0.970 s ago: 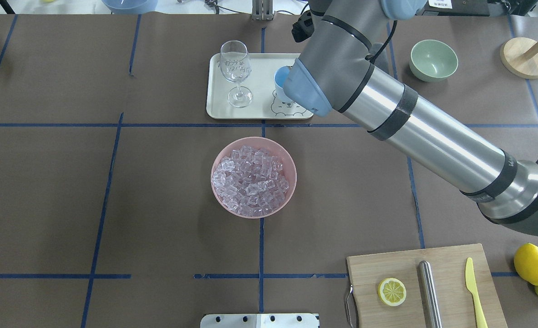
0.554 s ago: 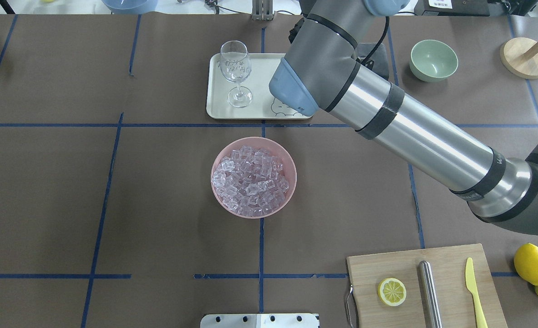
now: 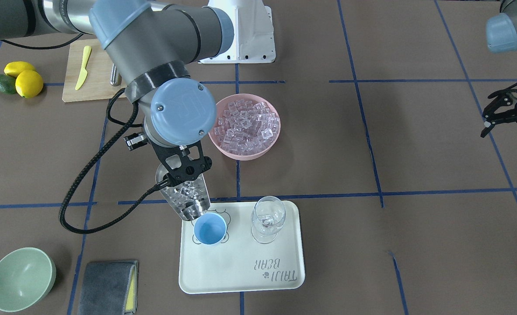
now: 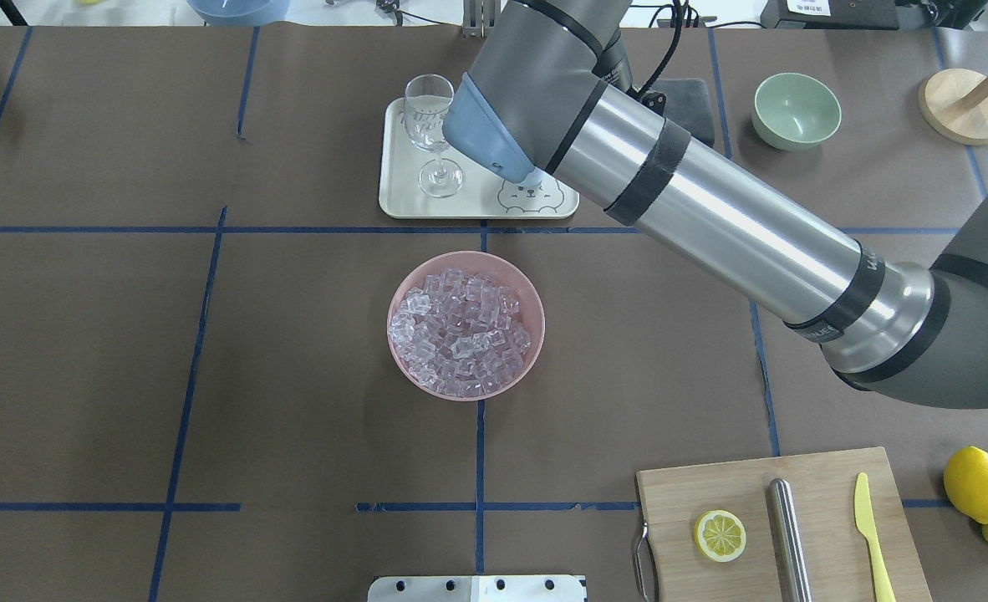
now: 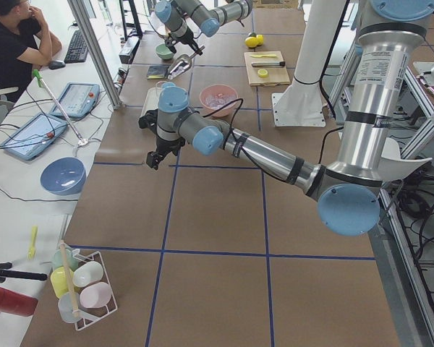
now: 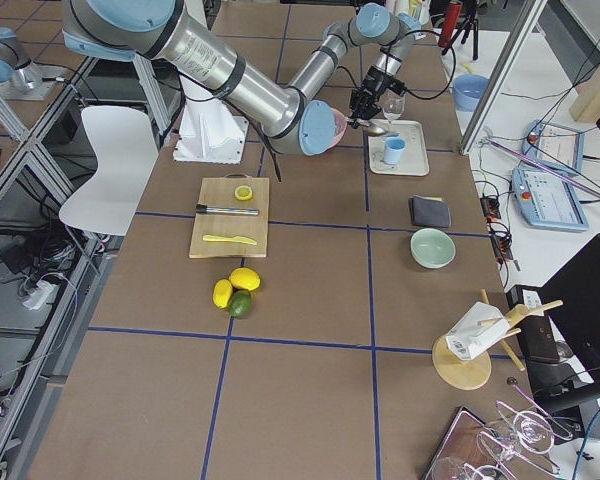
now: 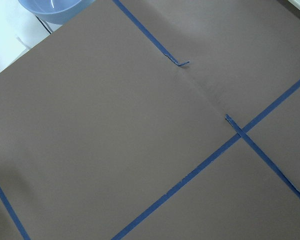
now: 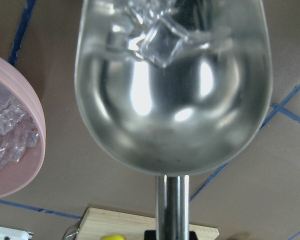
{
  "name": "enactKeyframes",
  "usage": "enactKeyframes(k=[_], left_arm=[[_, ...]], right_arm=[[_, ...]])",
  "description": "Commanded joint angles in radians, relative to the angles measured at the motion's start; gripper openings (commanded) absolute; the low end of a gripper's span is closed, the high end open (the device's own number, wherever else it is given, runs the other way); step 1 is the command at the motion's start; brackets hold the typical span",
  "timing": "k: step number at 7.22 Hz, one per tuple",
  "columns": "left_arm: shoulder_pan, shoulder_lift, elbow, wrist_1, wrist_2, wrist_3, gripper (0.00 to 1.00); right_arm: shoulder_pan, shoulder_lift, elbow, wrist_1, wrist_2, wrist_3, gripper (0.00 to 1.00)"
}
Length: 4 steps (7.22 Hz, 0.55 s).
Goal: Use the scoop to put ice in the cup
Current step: 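Tilt the scoop over the light-blue cup to pour the ice in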
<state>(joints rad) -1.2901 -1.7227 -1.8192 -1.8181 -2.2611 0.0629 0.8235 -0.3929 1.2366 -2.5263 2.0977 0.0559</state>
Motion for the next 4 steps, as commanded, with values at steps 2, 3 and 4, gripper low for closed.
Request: enactKeyframes(k=[2,3,4], left_arm=[[0.000,-0.002,-0.002,-0.001,0.000,0.000,1.00],[0.000,-0.002,-0.006,-0.001,0.000,0.000,1.00],[0.000,-0.002,-0.008,-0.001,0.000,0.000,1.00]], right_arm=[[0.000,0.038,-0.011,-0.061,-0.001,-0.008,0.00],[0.000,0.040,-0.011,-0.068,-0.001,-0.010,0.00],[0.000,0.039,-0.008,-0.066,0.002,-0.010,0.00]])
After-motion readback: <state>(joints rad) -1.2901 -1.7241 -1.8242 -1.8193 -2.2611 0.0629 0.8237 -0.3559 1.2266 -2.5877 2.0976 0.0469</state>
